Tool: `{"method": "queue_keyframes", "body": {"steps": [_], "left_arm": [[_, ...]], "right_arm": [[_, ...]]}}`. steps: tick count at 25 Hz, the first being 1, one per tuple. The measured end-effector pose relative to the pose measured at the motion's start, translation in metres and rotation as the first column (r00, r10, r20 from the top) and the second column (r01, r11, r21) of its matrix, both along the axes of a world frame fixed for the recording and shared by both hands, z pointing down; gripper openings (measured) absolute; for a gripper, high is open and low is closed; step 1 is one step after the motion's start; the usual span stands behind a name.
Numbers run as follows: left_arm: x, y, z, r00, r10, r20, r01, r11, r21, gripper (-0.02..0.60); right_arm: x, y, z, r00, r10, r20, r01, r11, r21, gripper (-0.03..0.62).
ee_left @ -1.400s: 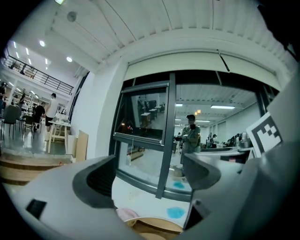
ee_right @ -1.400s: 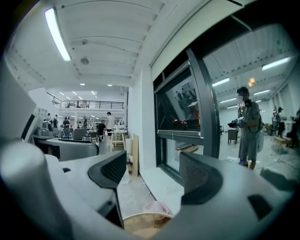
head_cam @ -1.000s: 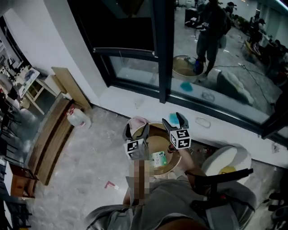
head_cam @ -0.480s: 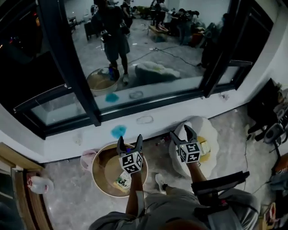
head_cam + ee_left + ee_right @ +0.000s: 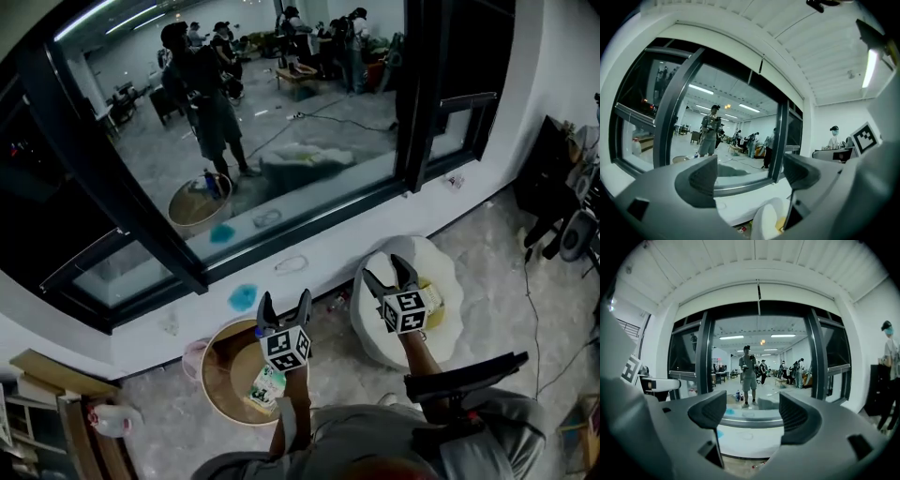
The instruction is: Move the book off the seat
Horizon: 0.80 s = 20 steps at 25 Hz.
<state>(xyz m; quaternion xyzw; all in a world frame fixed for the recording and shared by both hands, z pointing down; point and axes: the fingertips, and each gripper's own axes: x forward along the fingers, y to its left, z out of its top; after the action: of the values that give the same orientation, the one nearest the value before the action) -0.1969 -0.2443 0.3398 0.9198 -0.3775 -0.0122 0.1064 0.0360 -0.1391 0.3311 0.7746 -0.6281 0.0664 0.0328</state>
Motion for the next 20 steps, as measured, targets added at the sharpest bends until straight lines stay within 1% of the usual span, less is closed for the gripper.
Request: {"method": "queue_keyframes", "body": {"steps": [5, 10, 12, 14, 17, 20], "left_arm": [[0.075, 0.051, -0.002, 0.998, 0.018, 0.054, -0.019, 1.000, 0.017, 0.448], [0.148, 0.099, 0.009, 0.991, 0.054, 0.120, -0.055, 0.999, 0.000, 0.448], [0.177, 0.121, 0.012, 0.987, 0.084, 0.140, -0.084, 0.996, -0.007, 0.448], [0.206, 0.140, 0.015, 0.977, 0.128, 0.172, -0.129, 0.992, -0.005, 0.448], [0.240, 0.155, 0.030, 0.961, 0.185, 0.208, -0.184, 0.983, -0.024, 0.448], [0.286, 0.148, 0.048, 0.956, 0.221, 0.194, -0.220, 0.975, -0.028, 0.447]], "right_arm": [[0.064, 0.062, 0.000, 1.000, 0.004, 0.011, -0.004, 0.999, 0.032, 0.357], [0.128, 0.120, 0.015, 1.000, 0.011, -0.005, -0.011, 1.000, 0.027, 0.357], [0.156, 0.139, 0.027, 1.000, 0.028, 0.010, -0.028, 0.999, 0.022, 0.357], [0.183, 0.152, 0.042, 0.997, 0.059, 0.043, -0.060, 0.998, 0.020, 0.357], [0.211, 0.169, 0.067, 0.990, 0.108, 0.090, -0.109, 0.994, 0.011, 0.357], [0.246, 0.179, 0.083, 0.986, 0.145, 0.086, -0.146, 0.989, 0.001, 0.357]]}}
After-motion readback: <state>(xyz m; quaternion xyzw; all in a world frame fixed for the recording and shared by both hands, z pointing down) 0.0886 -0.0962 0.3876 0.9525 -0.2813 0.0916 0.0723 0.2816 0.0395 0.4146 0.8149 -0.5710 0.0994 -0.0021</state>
